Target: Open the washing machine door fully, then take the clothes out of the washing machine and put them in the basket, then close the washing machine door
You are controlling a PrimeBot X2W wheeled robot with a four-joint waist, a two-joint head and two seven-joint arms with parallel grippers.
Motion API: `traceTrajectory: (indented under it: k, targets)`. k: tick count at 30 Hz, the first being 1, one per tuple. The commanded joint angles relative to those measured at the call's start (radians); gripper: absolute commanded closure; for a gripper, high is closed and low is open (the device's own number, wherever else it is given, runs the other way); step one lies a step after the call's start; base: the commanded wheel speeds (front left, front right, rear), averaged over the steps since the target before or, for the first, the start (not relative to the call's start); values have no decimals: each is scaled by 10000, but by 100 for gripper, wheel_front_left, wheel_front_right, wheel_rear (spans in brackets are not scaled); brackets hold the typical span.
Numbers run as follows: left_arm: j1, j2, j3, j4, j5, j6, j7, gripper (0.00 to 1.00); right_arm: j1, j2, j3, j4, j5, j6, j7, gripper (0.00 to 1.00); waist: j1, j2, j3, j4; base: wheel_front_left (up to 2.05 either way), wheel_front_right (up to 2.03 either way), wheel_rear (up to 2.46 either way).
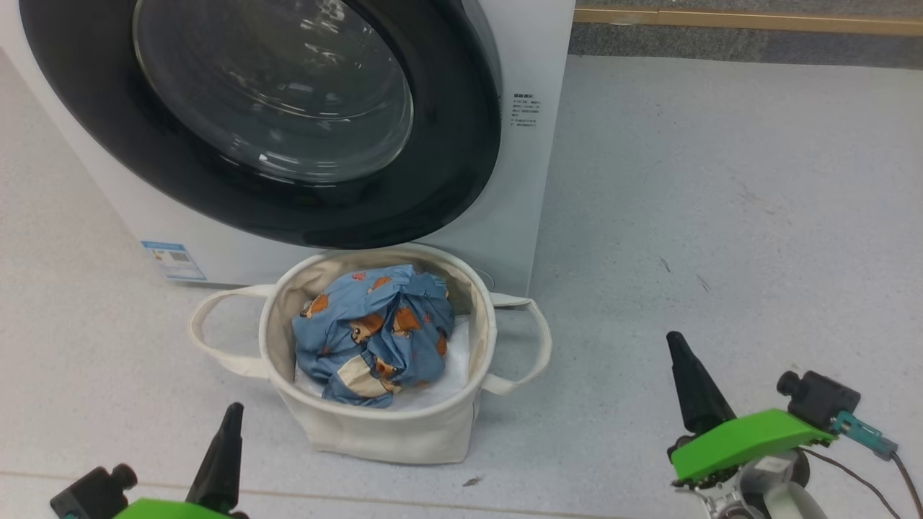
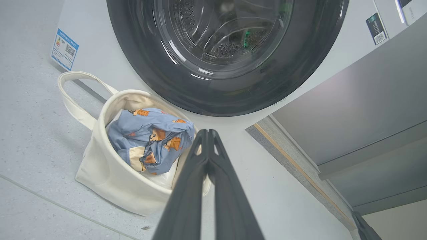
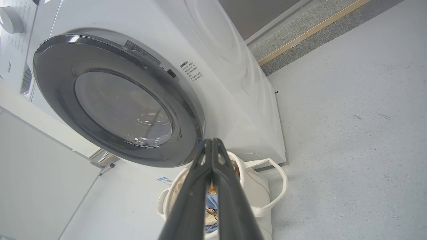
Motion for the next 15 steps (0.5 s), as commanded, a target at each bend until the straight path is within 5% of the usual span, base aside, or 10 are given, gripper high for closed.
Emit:
traceTrajectory:
  k: [1,15]
  targets:
    - [-465,40,306,-223,-181,-59,56,100,-163,-112,-60,-329,285,1,37,100,-1,0,-8,4,0,0,0]
    - [-528,-295,742,-113,-1194,-97,451,100,-76,-133,-424,-334,1808,1,353,100,-1,0,-98,47,0,0,0]
